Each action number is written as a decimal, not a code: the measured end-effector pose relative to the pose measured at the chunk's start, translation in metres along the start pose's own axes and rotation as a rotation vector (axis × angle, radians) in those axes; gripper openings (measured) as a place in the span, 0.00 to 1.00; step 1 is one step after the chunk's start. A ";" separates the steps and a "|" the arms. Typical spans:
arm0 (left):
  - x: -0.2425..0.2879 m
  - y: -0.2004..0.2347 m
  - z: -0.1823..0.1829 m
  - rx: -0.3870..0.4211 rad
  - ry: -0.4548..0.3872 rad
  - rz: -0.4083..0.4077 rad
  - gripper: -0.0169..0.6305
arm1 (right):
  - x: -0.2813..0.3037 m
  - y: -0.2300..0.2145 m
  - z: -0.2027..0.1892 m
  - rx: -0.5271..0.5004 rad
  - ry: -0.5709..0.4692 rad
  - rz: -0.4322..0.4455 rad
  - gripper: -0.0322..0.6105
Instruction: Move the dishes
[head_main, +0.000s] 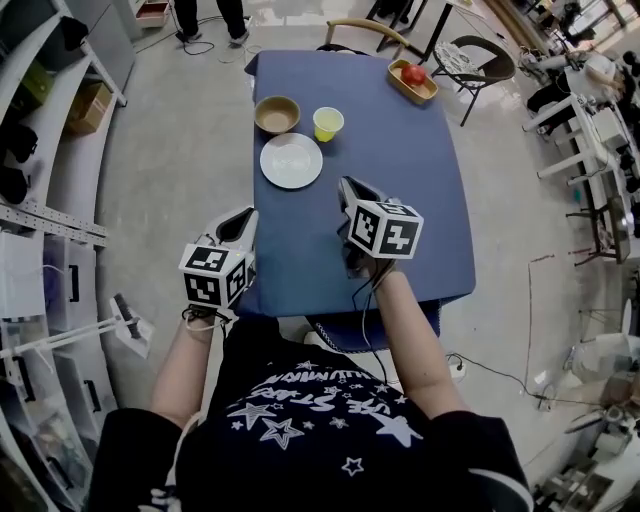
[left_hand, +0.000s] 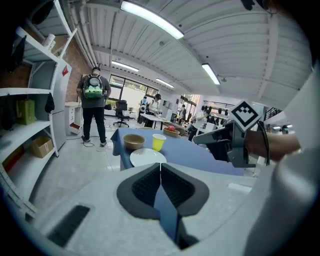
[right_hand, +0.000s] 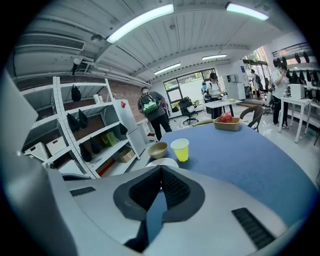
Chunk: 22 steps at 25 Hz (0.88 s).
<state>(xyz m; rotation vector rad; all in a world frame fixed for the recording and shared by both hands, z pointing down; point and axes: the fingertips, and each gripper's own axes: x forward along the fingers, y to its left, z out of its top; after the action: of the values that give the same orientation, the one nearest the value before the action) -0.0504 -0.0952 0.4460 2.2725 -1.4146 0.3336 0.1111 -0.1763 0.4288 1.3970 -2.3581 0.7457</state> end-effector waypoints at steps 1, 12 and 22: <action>-0.003 -0.007 0.000 0.001 -0.004 0.005 0.06 | -0.008 -0.002 -0.001 -0.008 -0.002 0.005 0.05; -0.043 -0.080 -0.019 0.016 -0.048 0.065 0.06 | -0.088 -0.016 -0.012 -0.077 -0.048 0.079 0.05; -0.071 -0.129 -0.042 -0.006 -0.062 0.114 0.06 | -0.136 -0.027 -0.035 -0.101 -0.055 0.131 0.05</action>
<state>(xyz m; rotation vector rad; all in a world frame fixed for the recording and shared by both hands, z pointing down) 0.0340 0.0303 0.4221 2.2201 -1.5784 0.2967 0.1999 -0.0690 0.3967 1.2470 -2.5121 0.6184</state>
